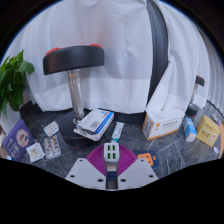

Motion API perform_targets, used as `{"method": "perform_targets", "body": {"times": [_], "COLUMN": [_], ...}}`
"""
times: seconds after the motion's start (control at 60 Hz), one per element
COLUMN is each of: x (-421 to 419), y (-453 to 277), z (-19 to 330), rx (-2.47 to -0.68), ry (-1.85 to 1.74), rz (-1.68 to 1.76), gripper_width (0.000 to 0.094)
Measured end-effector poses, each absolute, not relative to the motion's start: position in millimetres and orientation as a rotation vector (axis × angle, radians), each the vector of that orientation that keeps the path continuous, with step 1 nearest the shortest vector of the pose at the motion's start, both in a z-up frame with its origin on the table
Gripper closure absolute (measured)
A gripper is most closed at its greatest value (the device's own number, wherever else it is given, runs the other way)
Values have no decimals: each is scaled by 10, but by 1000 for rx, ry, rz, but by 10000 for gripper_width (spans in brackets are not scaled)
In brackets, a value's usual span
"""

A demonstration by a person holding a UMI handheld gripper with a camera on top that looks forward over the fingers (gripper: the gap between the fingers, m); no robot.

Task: Unplug charger

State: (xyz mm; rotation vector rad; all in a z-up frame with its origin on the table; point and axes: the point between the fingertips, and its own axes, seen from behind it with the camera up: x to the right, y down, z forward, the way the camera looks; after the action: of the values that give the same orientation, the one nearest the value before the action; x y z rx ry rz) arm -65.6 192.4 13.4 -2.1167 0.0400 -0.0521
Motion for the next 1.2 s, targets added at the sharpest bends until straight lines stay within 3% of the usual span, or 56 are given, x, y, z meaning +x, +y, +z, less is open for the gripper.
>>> {"method": "perform_targets", "body": {"times": [0.083, 0.117, 0.217, 0.283, 0.317, 0.4, 0.567, 0.683, 0.767, 0.883, 0.983, 1.2], "x": [-653, -651, -540, -430, -295, 192, 932, 1111, 1181, 1526, 1721, 1608], "y": [1911, 1945, 1909, 1901, 1862, 1820, 1691, 1547, 1515, 1378, 1236, 699], "z": [179, 568, 2415, 3008, 3073, 2667, 753, -45, -56, -110, 7, 864], "rx": [-2142, -2045, -1688, -1597, -1593, -1667, -2001, -2150, -2120, -2160, -2160, -2117], "ry": [70, 75, -5, 22, 49, 127, 295, 316, 320, 359, 353, 256], "rz": [-27, -13, -104, -50, -27, -28, -10, 4, 14, -108, -196, -296], "gripper_width": [851, 853, 857, 857, 858, 854, 803, 768, 700, 296, 114, 87]}}
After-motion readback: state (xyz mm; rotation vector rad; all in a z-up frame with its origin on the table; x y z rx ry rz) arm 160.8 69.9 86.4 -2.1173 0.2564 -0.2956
